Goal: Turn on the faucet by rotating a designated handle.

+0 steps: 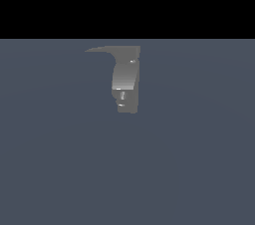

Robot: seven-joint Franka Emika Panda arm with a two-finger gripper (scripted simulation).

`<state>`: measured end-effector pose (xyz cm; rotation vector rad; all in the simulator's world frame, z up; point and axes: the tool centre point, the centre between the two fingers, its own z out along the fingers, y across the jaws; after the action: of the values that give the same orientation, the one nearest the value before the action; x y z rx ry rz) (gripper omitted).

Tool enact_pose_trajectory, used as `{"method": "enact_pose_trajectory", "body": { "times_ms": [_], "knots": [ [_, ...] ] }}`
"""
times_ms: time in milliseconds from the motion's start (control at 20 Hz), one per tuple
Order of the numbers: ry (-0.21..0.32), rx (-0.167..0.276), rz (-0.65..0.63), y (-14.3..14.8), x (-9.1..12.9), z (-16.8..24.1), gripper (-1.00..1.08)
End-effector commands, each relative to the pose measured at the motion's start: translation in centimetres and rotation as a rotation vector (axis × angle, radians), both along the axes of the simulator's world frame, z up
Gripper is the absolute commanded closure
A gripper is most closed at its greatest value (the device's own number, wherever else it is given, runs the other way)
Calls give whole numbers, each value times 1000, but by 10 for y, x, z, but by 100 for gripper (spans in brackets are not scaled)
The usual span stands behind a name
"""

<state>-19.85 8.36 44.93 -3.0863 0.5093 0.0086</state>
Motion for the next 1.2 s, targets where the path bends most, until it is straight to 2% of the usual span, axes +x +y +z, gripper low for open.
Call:
{"method": "enact_pose_trajectory", "body": {
  "times_ms": [0,600,1150],
  "knots": [
    [0,1,-51,10,9,-7,108],
    [3,3,-292,52,62,-41,108],
    [4,5,-507,77,116,-72,108]
  ]
}}
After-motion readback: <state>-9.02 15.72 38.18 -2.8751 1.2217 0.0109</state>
